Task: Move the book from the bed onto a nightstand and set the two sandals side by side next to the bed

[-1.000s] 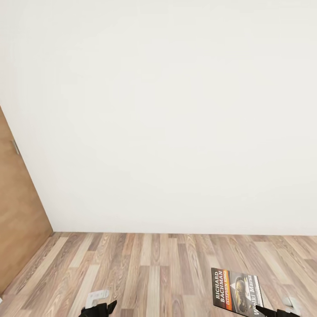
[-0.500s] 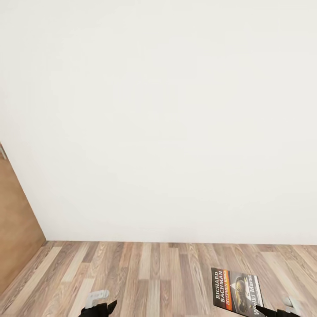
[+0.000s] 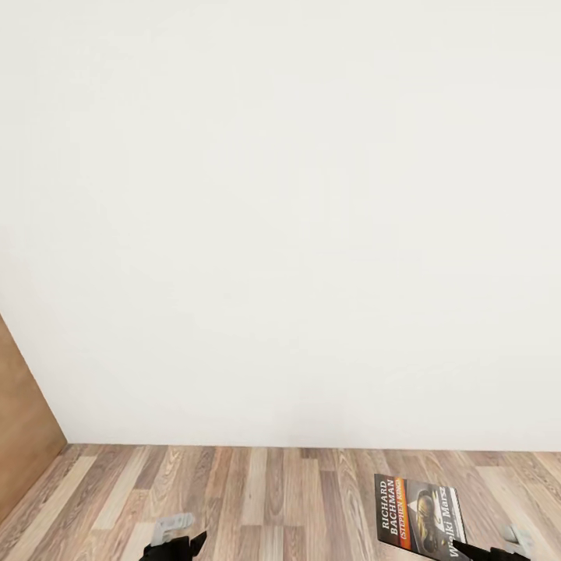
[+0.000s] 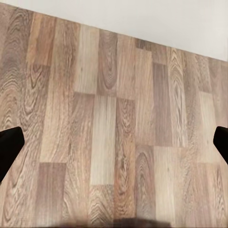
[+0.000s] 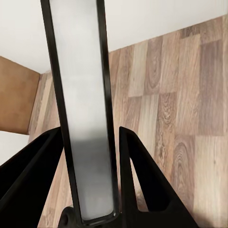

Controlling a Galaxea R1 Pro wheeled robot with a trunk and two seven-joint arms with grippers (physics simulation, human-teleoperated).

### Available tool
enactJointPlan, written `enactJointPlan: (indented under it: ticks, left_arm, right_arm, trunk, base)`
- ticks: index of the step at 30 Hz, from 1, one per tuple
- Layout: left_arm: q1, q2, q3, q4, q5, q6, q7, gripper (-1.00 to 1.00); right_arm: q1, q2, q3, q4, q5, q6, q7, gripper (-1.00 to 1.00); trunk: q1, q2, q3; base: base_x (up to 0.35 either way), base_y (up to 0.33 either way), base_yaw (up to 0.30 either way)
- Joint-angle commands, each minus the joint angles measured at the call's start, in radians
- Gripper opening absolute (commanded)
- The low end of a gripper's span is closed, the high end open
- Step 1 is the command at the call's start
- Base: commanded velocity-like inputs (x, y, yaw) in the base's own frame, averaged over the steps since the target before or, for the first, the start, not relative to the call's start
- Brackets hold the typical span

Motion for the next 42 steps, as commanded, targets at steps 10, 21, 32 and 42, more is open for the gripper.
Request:
enactJointPlan:
  ticks: [10,21,32,42]
  left_arm:
    - [0.0,0.0,0.002,0.002,0.007,0.0,-0.006,1.0]
    - [0.0,0.0,0.002,0.002,0.006,0.0,-0.007,1.0]
    - [0.0,0.0,0.002,0.002,0.006,0.0,-0.006,1.0]
    - [0.0,0.0,0.002,0.002,0.006,0.0,-0.006,1.0]
  right_arm:
    - [-0.001,0.001,0.002,0.0,-0.009,0.001,0.002,-1.0]
    - [-0.001,0.001,0.002,0.0,-0.009,0.001,0.002,-1.0]
    - [-0.001,0.0,0.002,0.0,-0.009,0.001,0.002,-1.0]
    - [-0.001,0.0,0.002,0.0,-0.009,0.001,0.002,-1.0]
  trunk:
    - [0.001,-0.001,0.0]
    - [0.001,-0.001,0.0]
    - [0.001,-0.001,0.0]
    - [0.001,-0.001,0.0]
  base:
    - [0.333,0.0,0.0]
    - [0.24,0.0,0.0]
    - [0.24,0.0,0.0]
    - [0.325,0.0,0.0]
